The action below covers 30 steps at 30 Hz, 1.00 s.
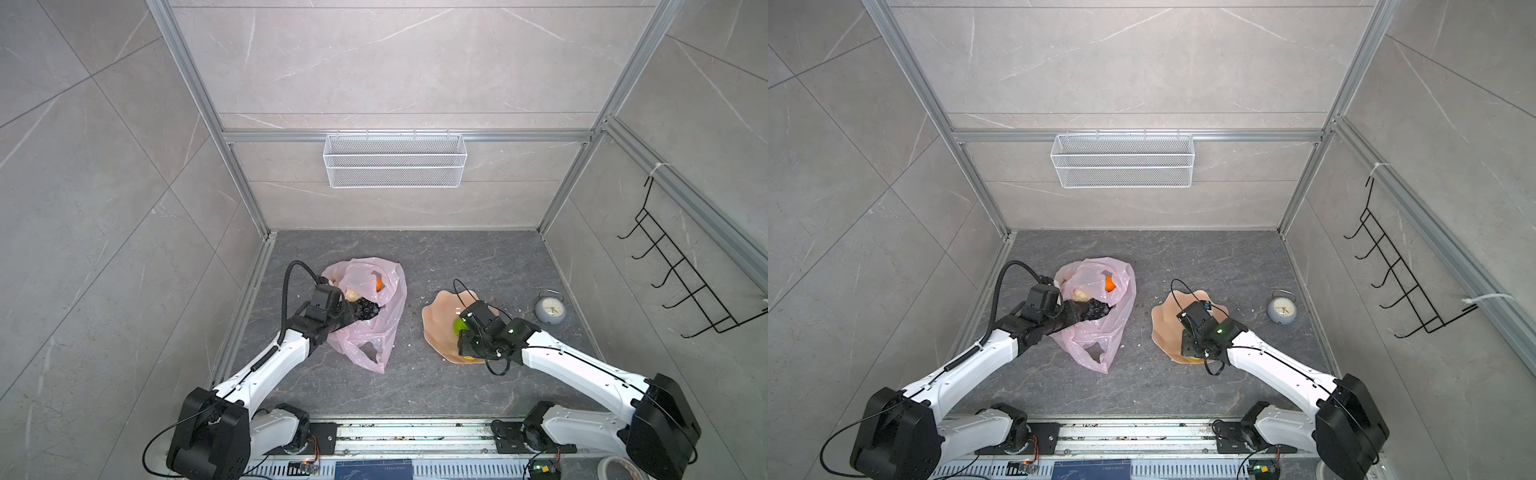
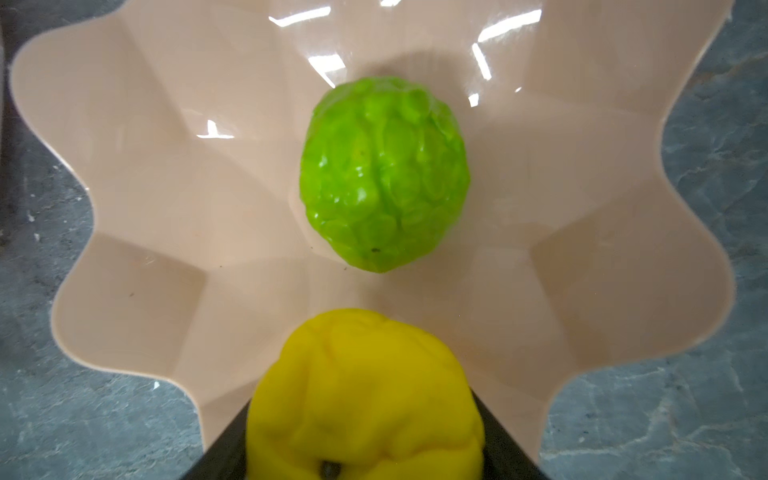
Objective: Take the fake fruits out of the plastic bag
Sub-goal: 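Lift the yellow fruit out and carry it over the pink bowl, then lower the yellow fruit into the pink bowl and open the right gripper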
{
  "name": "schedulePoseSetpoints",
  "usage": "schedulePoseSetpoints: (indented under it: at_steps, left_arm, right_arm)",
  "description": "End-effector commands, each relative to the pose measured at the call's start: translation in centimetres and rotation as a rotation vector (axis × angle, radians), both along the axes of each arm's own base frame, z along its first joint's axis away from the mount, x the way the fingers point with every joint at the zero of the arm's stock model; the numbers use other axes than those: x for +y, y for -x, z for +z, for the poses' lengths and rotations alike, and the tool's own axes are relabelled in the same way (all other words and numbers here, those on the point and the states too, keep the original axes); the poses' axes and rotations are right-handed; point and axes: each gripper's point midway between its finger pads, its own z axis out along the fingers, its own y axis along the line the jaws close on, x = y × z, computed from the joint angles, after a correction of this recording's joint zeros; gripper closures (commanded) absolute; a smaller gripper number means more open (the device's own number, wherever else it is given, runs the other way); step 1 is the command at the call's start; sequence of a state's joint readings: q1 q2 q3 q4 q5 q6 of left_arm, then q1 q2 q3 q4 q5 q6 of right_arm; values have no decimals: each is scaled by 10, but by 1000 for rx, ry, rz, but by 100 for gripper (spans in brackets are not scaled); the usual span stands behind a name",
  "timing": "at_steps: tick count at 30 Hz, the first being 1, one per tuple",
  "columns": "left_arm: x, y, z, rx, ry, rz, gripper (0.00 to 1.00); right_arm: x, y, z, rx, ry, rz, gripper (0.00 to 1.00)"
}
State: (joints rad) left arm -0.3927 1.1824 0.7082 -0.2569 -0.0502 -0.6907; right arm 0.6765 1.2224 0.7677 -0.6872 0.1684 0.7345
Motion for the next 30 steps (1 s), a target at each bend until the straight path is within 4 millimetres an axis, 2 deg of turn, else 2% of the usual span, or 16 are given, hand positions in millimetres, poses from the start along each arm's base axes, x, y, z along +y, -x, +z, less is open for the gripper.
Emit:
schedulePoseSetpoints:
  at_steps: [1, 15, 26, 30]
  left_arm:
    - [-1, -3, 6, -30, 12, -1, 60]
    - [1, 0, 6, -30, 9, 3, 60]
    - [1, -1, 6, -30, 10, 2, 60]
    - [1, -1, 7, -32, 10, 1, 59]
  right_arm:
    - [-4, -8, -7, -23, 18, -33, 38]
    - [9, -53, -17, -71, 31, -21, 38]
    - [15, -66, -29, -51, 25, -19, 35]
    - [14, -65, -26, -58, 20, -19, 29]
